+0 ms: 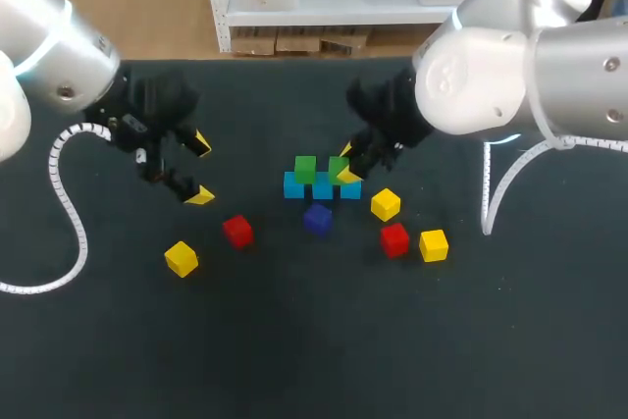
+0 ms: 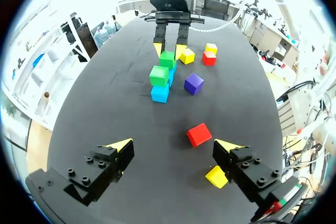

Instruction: Place the blue cubes, place green cubes on the blue cubes, place the yellow cubes on the green cubes, then place the red cubes on the yellow cubes, and place purple cube on the red cubes.

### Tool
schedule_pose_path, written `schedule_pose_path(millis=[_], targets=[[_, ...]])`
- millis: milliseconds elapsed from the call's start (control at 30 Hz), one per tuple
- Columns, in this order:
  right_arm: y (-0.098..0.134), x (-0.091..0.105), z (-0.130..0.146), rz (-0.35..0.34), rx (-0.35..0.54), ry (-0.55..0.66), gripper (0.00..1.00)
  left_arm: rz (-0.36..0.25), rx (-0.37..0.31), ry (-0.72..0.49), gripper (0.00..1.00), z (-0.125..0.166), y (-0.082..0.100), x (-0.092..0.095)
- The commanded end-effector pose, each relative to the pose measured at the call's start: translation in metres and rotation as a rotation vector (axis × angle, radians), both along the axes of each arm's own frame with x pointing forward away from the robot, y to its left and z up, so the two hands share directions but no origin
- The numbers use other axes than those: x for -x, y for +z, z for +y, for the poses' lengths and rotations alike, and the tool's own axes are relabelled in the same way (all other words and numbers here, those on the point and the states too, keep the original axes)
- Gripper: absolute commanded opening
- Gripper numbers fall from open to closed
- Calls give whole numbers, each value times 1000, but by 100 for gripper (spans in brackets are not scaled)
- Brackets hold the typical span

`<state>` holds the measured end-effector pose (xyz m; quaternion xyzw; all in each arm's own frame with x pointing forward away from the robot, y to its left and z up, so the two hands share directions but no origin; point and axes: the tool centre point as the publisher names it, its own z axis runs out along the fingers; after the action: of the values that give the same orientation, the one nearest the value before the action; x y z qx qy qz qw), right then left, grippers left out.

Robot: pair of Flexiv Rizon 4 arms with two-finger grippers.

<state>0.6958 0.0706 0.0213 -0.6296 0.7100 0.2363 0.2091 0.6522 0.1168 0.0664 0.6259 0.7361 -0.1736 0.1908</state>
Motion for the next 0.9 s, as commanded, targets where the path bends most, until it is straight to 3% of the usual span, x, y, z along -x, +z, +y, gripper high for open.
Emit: schedule_pose_path(millis=[33, 300, 400, 567, 900], targets=[[-1, -2, 1, 3, -5, 4, 34, -3, 6, -3, 100, 1, -1, 0], [-1, -3, 1, 5, -7, 4, 49, -3, 6, -3, 100, 1, -1, 0], [-1, -4, 1, 6, -7, 4, 72, -3, 6, -3, 100, 1, -1, 0], [1, -4, -1, 6, -6, 4, 98, -3, 6, -3, 100, 1, -1, 0], [31, 6, -20, -43, -22, -4, 100, -3, 6, -3, 100, 1, -1, 0]])
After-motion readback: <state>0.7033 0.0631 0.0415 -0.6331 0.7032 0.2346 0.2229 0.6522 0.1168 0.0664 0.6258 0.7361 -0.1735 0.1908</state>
